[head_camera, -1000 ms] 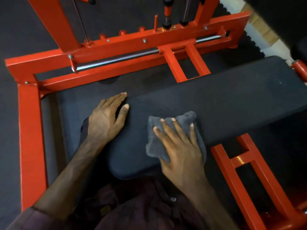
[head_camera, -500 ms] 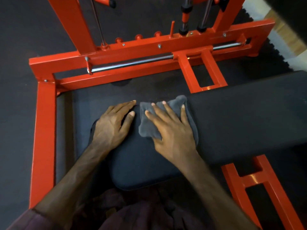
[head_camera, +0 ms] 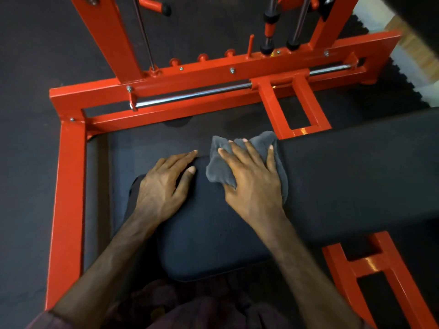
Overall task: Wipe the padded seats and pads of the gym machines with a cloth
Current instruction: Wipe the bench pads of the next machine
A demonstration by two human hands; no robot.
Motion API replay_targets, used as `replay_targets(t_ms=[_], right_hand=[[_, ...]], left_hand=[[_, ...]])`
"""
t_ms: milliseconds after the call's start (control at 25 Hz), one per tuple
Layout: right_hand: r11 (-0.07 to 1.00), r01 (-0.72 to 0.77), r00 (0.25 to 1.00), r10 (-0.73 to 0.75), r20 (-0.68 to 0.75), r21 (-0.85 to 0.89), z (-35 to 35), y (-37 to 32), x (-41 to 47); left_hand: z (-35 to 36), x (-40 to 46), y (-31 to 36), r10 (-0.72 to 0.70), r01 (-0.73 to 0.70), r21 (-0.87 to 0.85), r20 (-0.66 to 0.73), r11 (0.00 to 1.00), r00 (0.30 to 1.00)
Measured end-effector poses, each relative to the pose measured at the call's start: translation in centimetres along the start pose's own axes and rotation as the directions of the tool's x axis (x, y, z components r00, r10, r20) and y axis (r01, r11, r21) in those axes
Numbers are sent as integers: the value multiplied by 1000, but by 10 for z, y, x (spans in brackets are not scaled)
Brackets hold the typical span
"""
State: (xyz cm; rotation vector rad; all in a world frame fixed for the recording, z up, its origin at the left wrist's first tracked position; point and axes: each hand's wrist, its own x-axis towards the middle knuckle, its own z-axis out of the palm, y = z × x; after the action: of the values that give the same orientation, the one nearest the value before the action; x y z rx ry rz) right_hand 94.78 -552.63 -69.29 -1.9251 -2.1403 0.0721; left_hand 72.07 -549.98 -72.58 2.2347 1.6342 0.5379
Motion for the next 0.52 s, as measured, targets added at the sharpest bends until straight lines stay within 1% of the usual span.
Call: replay_targets(t_ms=[40, 120, 200, 240, 280, 320, 400, 440, 480, 520], right_hand=[[1000, -15, 1000, 15, -4, -17, -2, 2, -14], [999, 40, 999, -40, 17, -18, -7, -9, -40], [988, 153, 988, -154, 20, 12, -1, -18, -29], [987, 158, 987, -158, 12, 15, 2, -16, -12], [993, 119, 993, -120, 21, 3, 4, -10, 3], [998, 50, 998, -49, 27, -28, 2, -1, 13], [994, -81, 997, 80, -12, -76, -2, 14, 2], [991, -92, 996, 89, -30, -96, -4, 14, -12], [994, -57, 998, 55, -25, -90, -6, 9, -25], [997, 16, 1000, -17, -12, -71, -3, 2, -30]], left_hand=[[-1, -1, 2, -10, 10, 0, 0, 1000, 1000], [-2, -1, 4, -14, 14, -2, 4, 1000, 1000], [-2, 0, 4, -11, 11, -2, 8, 1000, 1000], [-2, 1, 3, -9, 9, 2, 7, 1000, 1000], [-2, 0, 2, -13, 13, 3, 4, 1000, 1000], [-2, 0, 3, -18, 18, 0, 2, 1000, 1000], [-2, -2, 5, -24, 24, 2, 5, 1000, 1000], [-3, -3, 7, -21, 21, 12, 0, 1000, 1000], [-3, -2, 7, -14, 14, 24, -5, 1000, 1000], [-3, -1, 6, -6, 6, 37, -2, 999, 1000]])
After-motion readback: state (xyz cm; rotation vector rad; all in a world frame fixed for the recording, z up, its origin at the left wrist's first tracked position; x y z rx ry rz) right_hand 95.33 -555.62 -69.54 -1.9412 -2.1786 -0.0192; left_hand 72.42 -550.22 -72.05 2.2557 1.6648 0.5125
